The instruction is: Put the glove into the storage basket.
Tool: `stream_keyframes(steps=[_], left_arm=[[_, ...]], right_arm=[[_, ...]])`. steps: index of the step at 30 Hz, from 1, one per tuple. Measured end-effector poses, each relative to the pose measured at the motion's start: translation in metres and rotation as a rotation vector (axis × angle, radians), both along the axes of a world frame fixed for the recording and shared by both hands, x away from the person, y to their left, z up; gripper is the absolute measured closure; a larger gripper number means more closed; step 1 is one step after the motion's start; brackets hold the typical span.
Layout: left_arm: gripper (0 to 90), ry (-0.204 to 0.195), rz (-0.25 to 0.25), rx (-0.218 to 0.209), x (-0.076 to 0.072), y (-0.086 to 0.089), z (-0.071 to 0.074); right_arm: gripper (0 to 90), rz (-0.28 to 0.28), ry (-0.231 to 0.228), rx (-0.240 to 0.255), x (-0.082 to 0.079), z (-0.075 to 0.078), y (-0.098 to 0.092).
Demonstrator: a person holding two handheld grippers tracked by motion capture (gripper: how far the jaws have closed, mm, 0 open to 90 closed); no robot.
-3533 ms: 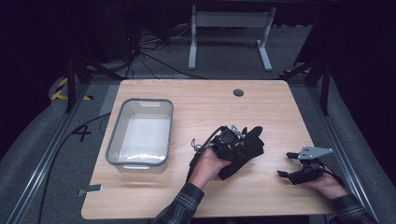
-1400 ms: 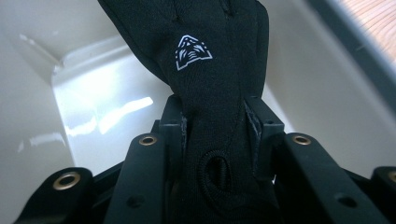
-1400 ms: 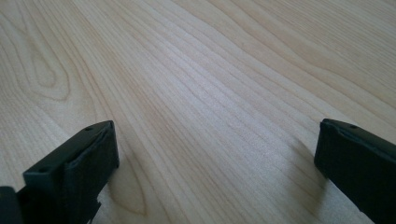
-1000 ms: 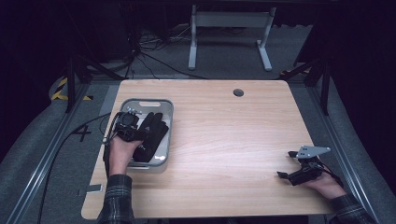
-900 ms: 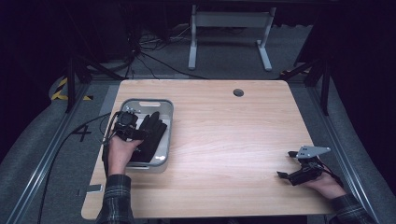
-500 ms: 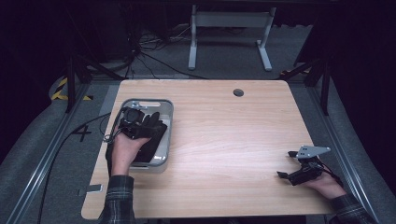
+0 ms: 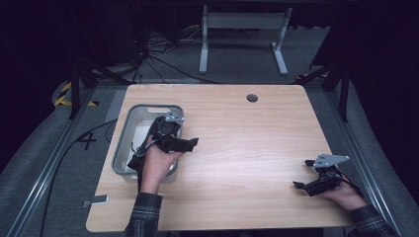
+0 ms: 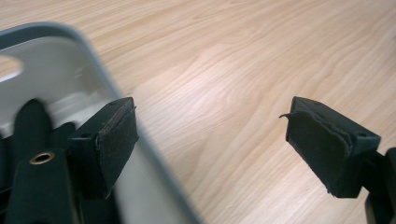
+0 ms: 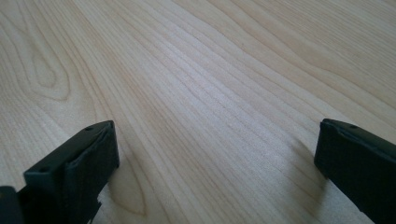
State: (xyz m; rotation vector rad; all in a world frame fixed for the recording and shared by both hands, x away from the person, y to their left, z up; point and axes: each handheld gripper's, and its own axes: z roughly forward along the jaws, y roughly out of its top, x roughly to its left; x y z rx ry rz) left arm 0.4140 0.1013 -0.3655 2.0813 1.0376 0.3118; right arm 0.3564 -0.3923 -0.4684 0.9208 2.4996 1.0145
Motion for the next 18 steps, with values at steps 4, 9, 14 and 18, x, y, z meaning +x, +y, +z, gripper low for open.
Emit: stream_keyframes(steps=[4,9,14,18], left_arm=[[17.2,-0.017,-0.051,-0.006,-0.010,-0.027,-0.001],[16.9,-0.022,-0.106,-0.005,-0.020,-0.053,-0.008],[16.5,-0.023,-0.152,0.001,-0.029,-0.073,-0.023],[14.9,-0.023,-0.190,0.012,-0.038,-0.090,-0.040]], right_arm=[[0.4,0.000,0.000,0.000,0.000,0.000,0.000],[0.4,0.000,0.000,0.000,0.000,0.000,0.000],[0.4,0.000,0.000,0.000,0.000,0.000,0.000],[0.4,0.001,0.000,0.000,0.000,0.000,0.000]])
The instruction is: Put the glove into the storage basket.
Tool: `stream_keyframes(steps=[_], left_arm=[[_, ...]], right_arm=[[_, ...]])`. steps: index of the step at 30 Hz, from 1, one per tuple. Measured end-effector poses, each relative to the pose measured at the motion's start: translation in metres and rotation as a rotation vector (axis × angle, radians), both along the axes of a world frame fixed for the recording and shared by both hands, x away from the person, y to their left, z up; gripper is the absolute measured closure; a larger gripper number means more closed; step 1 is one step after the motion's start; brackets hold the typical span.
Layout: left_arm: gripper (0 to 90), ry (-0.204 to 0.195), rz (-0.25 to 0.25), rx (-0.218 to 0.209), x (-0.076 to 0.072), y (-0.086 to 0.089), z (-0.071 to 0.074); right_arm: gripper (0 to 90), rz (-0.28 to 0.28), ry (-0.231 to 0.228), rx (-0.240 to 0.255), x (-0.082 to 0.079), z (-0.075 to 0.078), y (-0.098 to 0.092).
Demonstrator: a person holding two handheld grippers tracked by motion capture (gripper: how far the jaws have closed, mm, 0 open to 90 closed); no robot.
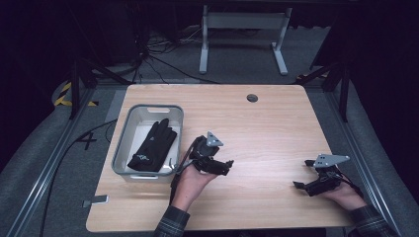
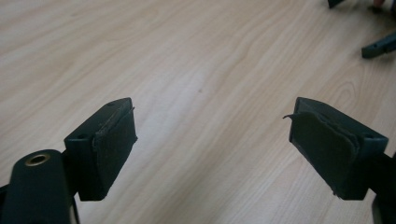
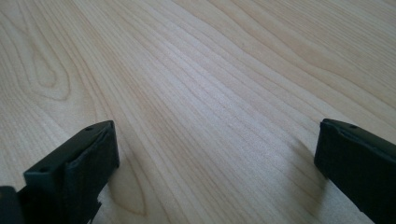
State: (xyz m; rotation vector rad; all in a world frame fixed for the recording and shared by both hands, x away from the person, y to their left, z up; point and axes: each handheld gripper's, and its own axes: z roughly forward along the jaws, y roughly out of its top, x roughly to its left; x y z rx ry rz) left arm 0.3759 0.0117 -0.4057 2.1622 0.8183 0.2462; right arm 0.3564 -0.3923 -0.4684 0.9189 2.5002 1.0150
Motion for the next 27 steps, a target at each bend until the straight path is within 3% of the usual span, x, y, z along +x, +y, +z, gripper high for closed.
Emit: stream_keyframes(steps=[7,15,23,27], left_arm=[[14.6,-0.005,-0.015,0.004,-0.009,-0.014,-0.020],[14.1,0.026,-0.046,0.044,-0.013,-0.028,-0.038],[13.9,0.045,-0.066,0.116,-0.013,-0.040,-0.052],[13.3,0.035,-0.068,0.140,-0.013,-0.041,-0.054]], right_arm=[[0.4,0.001,0.000,0.000,0.000,0.000,0.000],[0.4,0.005,0.000,0.002,0.000,0.000,0.000],[0.4,0.010,-0.003,0.001,0.001,0.000,0.000],[0.5,0.010,-0.002,0.002,0.001,0.000,0.000]])
